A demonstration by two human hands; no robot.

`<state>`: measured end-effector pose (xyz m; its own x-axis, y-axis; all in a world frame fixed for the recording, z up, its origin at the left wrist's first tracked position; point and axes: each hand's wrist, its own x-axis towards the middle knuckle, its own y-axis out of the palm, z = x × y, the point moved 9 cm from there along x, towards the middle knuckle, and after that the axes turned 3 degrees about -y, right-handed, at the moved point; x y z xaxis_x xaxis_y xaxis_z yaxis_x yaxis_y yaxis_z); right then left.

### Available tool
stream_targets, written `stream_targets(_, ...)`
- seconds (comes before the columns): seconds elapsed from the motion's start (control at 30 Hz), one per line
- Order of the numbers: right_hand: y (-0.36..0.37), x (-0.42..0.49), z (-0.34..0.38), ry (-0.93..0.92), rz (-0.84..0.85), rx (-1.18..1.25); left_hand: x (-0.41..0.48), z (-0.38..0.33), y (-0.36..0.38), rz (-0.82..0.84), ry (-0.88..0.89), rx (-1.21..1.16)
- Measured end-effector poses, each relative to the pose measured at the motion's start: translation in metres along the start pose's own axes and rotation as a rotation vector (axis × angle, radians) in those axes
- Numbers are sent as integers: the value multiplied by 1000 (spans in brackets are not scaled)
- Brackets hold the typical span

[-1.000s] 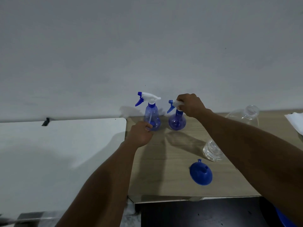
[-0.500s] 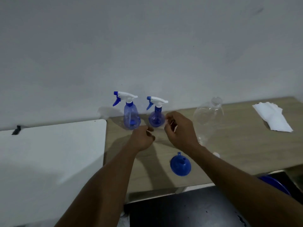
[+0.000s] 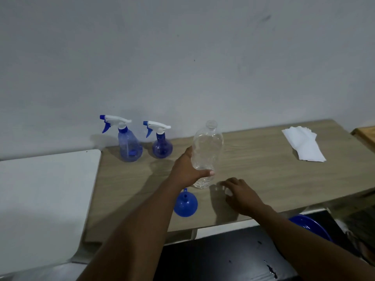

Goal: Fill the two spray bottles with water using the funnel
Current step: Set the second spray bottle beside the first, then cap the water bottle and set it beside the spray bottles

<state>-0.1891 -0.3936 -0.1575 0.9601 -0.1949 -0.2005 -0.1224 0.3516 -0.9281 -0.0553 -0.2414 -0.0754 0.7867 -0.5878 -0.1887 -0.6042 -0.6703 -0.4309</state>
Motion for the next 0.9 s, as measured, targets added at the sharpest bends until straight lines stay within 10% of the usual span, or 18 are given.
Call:
stream_targets(0.27, 16, 9, -12, -248, 16, -197, -3, 12, 6, -188, -116, -24)
stream_targets(0.47, -68, 36, -55, 262, -200, 920, -12, 0, 16, -255, -122, -3)
stream_targets(0.57, -142, 43, -17, 217, -140, 1327, -15, -4, 21, -274, -127, -5)
stream_targets(0.9, -270, 12, 99, -380, -253, 495, -15, -13, 28, -233, -136, -22)
